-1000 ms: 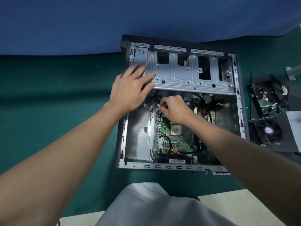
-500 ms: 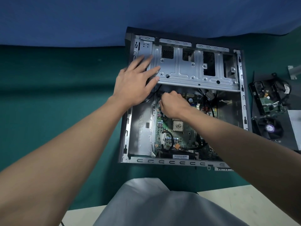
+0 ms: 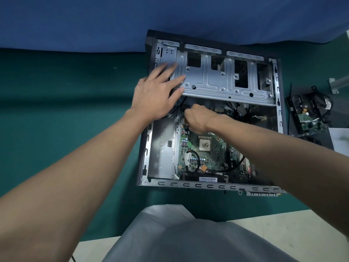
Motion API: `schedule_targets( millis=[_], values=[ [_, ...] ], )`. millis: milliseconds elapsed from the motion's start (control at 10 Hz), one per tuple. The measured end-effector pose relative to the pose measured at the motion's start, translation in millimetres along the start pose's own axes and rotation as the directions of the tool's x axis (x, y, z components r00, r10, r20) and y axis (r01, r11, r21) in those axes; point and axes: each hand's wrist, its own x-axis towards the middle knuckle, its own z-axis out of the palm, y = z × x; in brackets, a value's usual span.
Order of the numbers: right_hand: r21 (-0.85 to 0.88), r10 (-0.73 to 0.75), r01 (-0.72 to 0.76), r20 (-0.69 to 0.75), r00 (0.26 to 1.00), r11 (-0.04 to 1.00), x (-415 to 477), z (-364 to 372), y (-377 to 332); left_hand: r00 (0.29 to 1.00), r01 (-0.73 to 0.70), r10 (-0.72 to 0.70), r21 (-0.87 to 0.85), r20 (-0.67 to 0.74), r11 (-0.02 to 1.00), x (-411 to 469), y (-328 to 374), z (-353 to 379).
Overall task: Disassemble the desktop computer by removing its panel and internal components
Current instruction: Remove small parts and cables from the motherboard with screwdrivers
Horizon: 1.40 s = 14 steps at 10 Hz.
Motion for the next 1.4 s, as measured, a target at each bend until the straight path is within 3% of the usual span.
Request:
schedule_targets(
  millis=[200, 300, 500, 700, 800, 900, 1100, 1300, 1400],
  values=[
    [-0.183, -0.113, 0.102, -0.055, 0.992, 0.978, 0, -2, 6, 1.0, 0.0, 0.0, -0.007, -0.01, 1.0, 0, 0, 1],
    [-0.186, -0.06, 0.041, -0.1, 0.993, 0.982, 1, 2, 7, 1.0, -0.001, 0.001, -0.003, -0.012, 1.0, 0, 0, 1],
    [-0.005, -0.027, 0.026, -0.104, 0.994, 1.0, 5, 2, 2, 1.0, -0.003, 0.003, -0.009, -0.026, 1.0, 0, 0, 1],
    [-0.067, 0.082, -0.095, -0.165, 0.983, 0.993, 6, 8, 4, 1.0, -0.005, 0.005, -0.001, -0.026, 1.0, 0, 0, 1],
    [-0.061, 0.045, -0.056, -0.173, 0.984, 0.997, 6, 7, 2, 1.0, -0.002, 0.002, -0.002, -0.029, 1.0, 1, 0, 1],
    [0.058, 0.072, -0.064, -0.147, 0.987, 0.996, 6, 6, 2, 0.999, -0.002, 0.001, -0.006, -0.032, 1.0, 0, 0, 2],
    [-0.082, 0.077, -0.097, -0.215, 0.974, 0.992, 7, 7, 0, 1.0, -0.002, 0.002, 0.004, -0.024, 1.0, 1, 0, 1],
    [0.046, 0.064, -0.059, -0.127, 0.99, 0.997, 9, 1, 0, 1.0, 0.001, -0.001, 0.001, -0.016, 1.0, 1, -1, 0],
    [-0.043, 0.092, -0.103, -0.197, 0.976, 0.994, 8, 6, 3, 1.0, 0.0, 0.0, -0.006, -0.015, 1.0, 1, 0, 0]
  ],
)
